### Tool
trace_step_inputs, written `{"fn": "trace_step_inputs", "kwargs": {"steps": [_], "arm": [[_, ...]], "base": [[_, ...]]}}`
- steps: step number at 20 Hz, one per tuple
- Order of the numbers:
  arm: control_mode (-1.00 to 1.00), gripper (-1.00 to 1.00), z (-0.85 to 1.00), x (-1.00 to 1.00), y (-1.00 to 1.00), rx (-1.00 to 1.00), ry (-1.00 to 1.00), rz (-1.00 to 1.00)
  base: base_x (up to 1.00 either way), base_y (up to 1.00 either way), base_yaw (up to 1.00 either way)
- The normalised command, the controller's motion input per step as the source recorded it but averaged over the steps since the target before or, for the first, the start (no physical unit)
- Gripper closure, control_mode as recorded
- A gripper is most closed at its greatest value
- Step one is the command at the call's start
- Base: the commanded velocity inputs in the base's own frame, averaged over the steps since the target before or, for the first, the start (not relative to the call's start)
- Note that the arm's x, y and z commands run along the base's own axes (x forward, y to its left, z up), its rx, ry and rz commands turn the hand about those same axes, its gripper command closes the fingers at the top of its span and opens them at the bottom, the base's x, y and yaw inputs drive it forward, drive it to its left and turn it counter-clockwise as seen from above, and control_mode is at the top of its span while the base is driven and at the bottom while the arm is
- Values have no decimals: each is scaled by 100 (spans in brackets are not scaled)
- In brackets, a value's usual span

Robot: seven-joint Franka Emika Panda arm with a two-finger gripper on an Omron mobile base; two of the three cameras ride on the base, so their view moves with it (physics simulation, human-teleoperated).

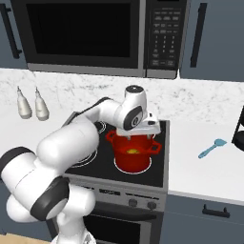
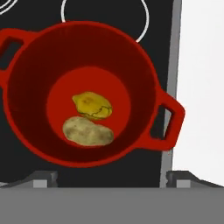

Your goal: Put the potato and lemon in the pot. Retrieve the spatula and lightly stir the vegetables in the pot.

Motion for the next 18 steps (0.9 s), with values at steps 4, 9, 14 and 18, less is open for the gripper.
{"fn": "trace_step_inputs", "kwargs": {"steps": [4, 9, 14, 18], "arm": [[-100, -100, 10, 0, -84, 0, 2, -39], [-100, -100, 0, 0, -100, 7, 5, -24], [-100, -100, -3, 0, -88, 13, 2, -19], [-100, -100, -6, 0, -39, 3, -1, -9]], "base": [[0, 0, 0], [0, 0, 0], [0, 0, 0], [0, 0, 0]]}}
